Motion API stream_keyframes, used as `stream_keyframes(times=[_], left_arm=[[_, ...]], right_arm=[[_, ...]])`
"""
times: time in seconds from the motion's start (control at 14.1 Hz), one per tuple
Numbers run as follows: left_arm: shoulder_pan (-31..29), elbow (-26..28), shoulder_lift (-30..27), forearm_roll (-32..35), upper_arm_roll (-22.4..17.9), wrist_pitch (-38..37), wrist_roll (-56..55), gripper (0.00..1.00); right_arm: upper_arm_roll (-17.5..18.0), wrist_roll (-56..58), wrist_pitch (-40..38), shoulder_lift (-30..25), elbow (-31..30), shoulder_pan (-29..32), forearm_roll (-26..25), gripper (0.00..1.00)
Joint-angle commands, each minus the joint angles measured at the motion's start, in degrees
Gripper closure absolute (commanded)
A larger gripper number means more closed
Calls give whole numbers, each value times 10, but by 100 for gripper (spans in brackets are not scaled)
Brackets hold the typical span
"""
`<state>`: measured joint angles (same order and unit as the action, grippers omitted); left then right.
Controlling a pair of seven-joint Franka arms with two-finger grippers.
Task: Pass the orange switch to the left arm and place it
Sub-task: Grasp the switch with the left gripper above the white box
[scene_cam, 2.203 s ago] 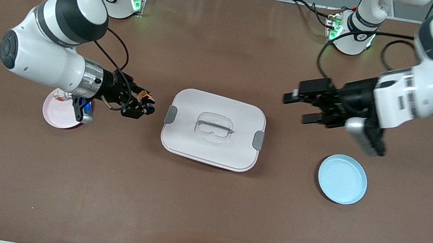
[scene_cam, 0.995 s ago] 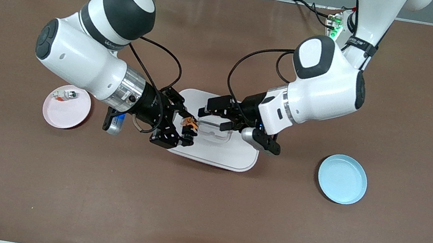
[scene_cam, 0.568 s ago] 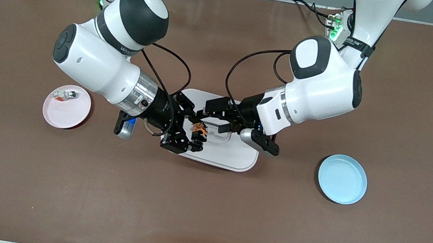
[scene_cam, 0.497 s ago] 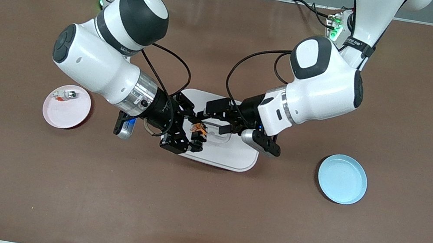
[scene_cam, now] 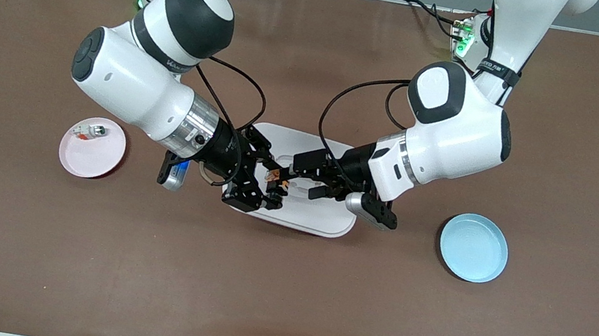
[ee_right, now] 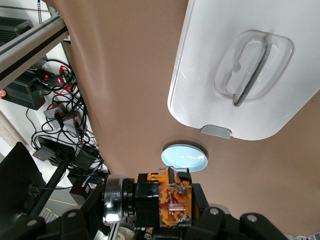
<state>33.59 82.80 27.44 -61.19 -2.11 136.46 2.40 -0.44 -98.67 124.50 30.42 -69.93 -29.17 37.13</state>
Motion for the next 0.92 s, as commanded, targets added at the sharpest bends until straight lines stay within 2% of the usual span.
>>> stream_keyframes(times=[0.0, 0.64, 0.85], left_arm=[[3, -17, 12, -17, -1, 21, 13, 0], [6, -37, 28, -17, -1, 28, 16, 0], [4, -38, 35, -17, -1, 33, 48, 0]], right_arm=[[-6, -11, -1, 17, 23, -11, 9, 100], [-5, -16, -11, 46, 55, -19, 10, 100], [-5, -20, -33, 55, 78, -19, 10, 100]])
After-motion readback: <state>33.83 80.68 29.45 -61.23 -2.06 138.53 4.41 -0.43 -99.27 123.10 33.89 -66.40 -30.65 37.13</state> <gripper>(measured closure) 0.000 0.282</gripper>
